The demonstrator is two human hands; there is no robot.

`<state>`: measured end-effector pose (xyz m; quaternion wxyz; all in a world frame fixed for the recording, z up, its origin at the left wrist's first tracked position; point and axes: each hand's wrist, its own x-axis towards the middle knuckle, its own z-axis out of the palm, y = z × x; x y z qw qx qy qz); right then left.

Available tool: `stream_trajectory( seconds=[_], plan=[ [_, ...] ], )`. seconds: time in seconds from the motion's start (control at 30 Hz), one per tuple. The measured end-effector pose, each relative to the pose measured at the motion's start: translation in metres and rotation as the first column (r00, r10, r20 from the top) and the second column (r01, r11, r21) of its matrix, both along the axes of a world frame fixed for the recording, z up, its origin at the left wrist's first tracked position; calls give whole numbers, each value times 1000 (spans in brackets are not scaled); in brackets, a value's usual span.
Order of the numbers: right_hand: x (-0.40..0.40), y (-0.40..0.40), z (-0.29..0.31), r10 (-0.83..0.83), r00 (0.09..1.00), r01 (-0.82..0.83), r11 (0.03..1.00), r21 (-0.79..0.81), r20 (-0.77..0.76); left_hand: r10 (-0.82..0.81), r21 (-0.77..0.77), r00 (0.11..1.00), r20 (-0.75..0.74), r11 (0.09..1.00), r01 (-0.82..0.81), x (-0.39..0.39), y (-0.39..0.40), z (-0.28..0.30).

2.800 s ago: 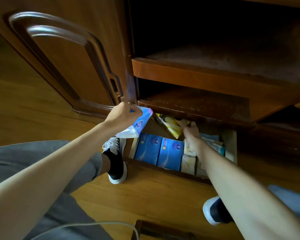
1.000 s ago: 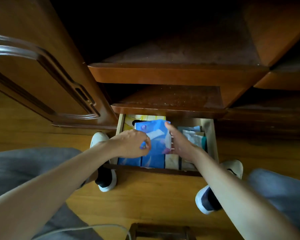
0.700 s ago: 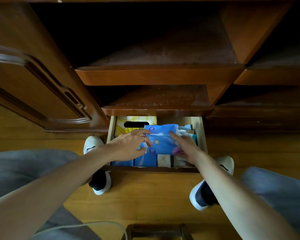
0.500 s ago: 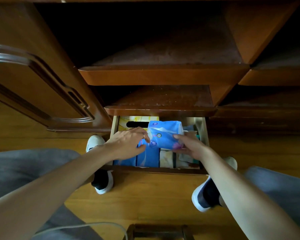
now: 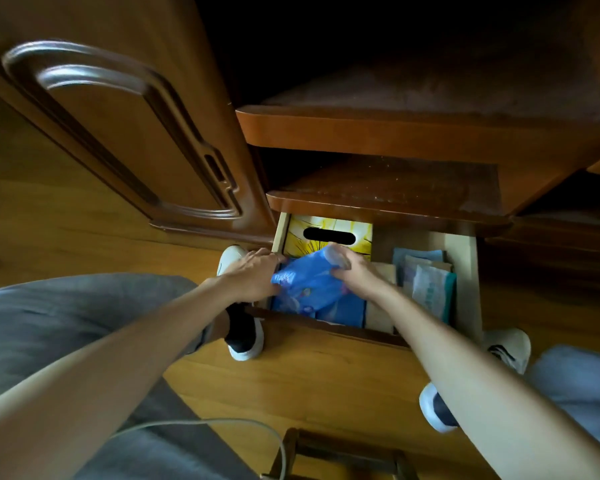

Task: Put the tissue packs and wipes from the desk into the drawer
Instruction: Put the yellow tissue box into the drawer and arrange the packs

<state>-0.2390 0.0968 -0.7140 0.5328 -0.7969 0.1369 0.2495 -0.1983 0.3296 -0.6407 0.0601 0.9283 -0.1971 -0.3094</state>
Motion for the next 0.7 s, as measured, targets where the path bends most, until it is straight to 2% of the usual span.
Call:
stream_trajectory(
  seconds=[0.17, 0.23, 0.33, 0.43, 0.47, 0.57, 0.7],
  plan=[
    [33, 7, 5, 225, 974, -223, 967, -127, 8, 14, -37, 1000, -15, 999, -15, -6, 3, -5],
    [49, 18, 7, 349, 937, -346, 918, -196, -18, 35, -30, 999, 1, 999, -35, -7, 3, -6],
    [68, 48, 9, 498, 866, -482, 806, -343, -48, 79, 63, 996, 45, 995, -82, -14, -1, -15],
    [67, 70, 7, 509, 860, -407, 649, -642, -31, 32, 197, 975, 218, 977, -76, -26, -5, -26],
    [63, 70, 7, 473, 881, -344, 637, -689, -3, 3, 219, 960, 281, 973, -67, -28, -6, -28],
    [44, 50, 0, 349, 936, -249, 744, -620, 43, -18, 165, 946, 323, 986, -38, -22, -8, -30],
    [16, 32, -14, 194, 980, -162, 914, -371, 50, -10, 89, 954, 301, 996, -17, -16, -9, -31]
  ],
)
